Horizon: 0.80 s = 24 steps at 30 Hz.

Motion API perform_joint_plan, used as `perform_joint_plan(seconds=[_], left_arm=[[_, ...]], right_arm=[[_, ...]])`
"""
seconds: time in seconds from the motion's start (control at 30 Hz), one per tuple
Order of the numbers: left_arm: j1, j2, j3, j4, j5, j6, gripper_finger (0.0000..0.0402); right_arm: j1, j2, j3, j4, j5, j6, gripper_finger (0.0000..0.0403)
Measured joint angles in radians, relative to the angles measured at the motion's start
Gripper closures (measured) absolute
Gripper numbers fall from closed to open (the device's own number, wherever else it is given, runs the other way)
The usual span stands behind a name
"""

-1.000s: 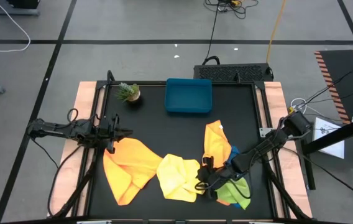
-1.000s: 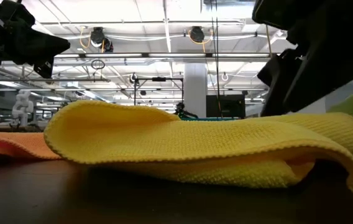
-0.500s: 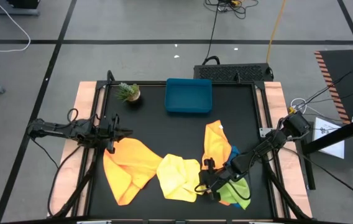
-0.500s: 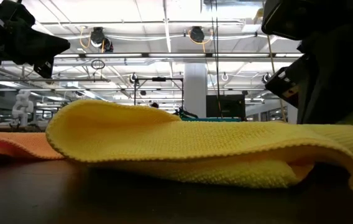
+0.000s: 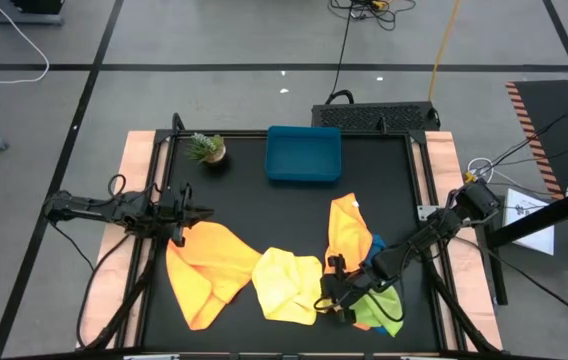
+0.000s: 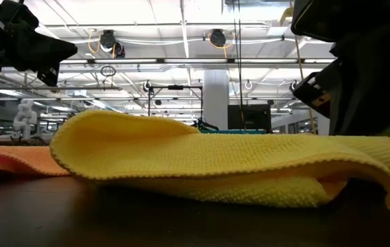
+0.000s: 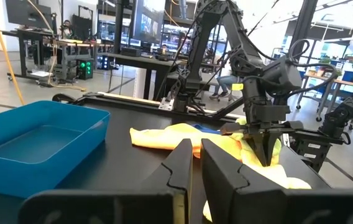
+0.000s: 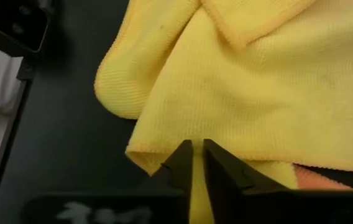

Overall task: Fold microfiber towels
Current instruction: Fold the yellow microfiber cloth

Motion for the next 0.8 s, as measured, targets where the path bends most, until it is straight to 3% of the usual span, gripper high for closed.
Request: perform_joint_plan(seconds=[0.33, 0.47, 0.63, 0.8], left_arm=[[0.0, 0.0, 0.0, 0.0, 0.0, 0.0, 0.0366], [0.0, 0.0, 0.0, -0.001, 0.0, 0.0, 0.0366], [0.0, 0.0, 0.0, -0.001, 0.0, 0.0, 0.0366], [0.0, 0.0, 0.0, -0.001, 0.0, -0.003, 0.0366]], right_arm=[[0.01, 0.011, 0.0, 0.047, 0.063, -0.001, 0.0192], [0.01, 0.078, 0.0, 0.095, 0.066, -0.004, 0.0154], [0.002, 0.117, 0.004, 0.088, 0.094, 0.001, 0.0165], [0.001, 0.07, -0.001, 0.054, 0.089, -0.031, 0.024]])
